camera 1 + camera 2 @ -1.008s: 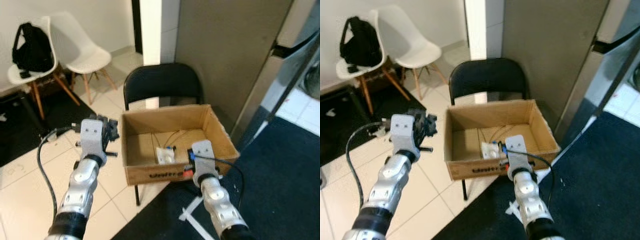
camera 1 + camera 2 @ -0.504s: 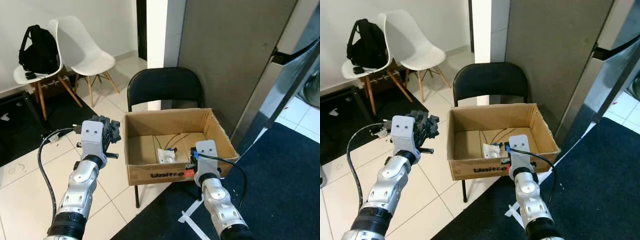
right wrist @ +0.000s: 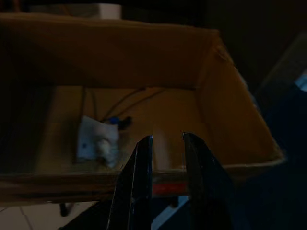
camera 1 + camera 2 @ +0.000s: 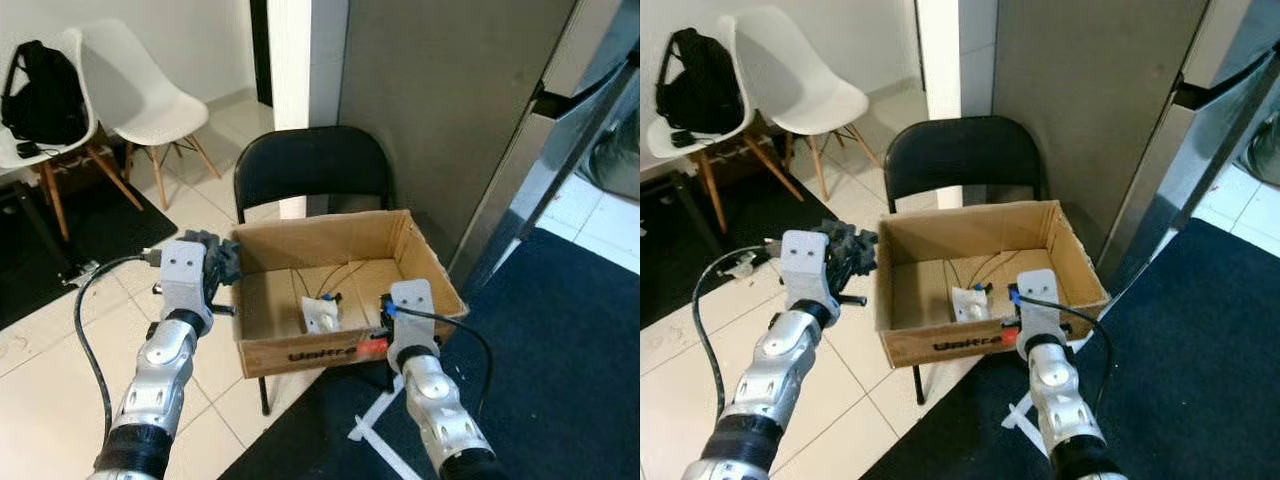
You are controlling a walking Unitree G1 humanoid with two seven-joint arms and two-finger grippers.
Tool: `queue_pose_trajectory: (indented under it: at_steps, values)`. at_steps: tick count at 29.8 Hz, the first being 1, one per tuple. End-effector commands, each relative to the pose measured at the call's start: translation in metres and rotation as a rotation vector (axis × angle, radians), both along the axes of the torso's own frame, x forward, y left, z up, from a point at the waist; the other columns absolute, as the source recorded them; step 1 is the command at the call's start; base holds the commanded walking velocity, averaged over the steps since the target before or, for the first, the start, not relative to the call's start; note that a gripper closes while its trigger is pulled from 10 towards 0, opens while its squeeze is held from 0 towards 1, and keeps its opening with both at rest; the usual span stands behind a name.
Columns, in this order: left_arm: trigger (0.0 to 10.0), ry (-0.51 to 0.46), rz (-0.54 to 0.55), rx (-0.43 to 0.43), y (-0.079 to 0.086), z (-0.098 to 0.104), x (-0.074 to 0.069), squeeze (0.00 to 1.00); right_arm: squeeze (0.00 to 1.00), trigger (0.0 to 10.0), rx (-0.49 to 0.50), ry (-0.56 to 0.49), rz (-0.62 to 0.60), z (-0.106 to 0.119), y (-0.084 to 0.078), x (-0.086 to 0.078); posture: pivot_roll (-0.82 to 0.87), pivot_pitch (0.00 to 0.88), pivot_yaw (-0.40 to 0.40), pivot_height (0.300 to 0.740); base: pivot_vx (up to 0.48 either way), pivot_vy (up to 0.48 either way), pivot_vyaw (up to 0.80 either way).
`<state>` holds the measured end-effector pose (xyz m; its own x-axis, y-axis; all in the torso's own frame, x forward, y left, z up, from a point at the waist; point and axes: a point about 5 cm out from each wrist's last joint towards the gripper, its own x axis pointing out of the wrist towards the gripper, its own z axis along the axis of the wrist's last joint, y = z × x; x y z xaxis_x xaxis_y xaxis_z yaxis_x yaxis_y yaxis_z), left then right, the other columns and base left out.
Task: Picking trash to rubbish bin
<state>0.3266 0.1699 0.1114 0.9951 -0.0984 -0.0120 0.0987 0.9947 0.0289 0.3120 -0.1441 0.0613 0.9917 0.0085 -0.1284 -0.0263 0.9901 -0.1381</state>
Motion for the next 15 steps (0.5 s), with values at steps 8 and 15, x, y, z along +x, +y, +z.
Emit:
queue_pose_trajectory:
  at_steps: [8, 15]
  values:
    - [10.0, 0.008, 0.001, 0.008, 0.0032, -0.0005, -0.001, 0.0, 0.0, 10.0, 0.007, 0.012, -0.013, -0.0027, -0.0012, -0.0013, 0.01, 0.086, 0.02, 0.74, 0.303, 0.0, 0.0]
    - [10.0, 0.009, -0.001, 0.007, 0.0026, -0.0004, -0.0011, 0.0, 0.0, 10.0, 0.007, 0.014, -0.013, -0.0033, -0.0015, -0.0019, 0.01, 0.087, 0.021, 0.74, 0.282, 0.0, 0.0]
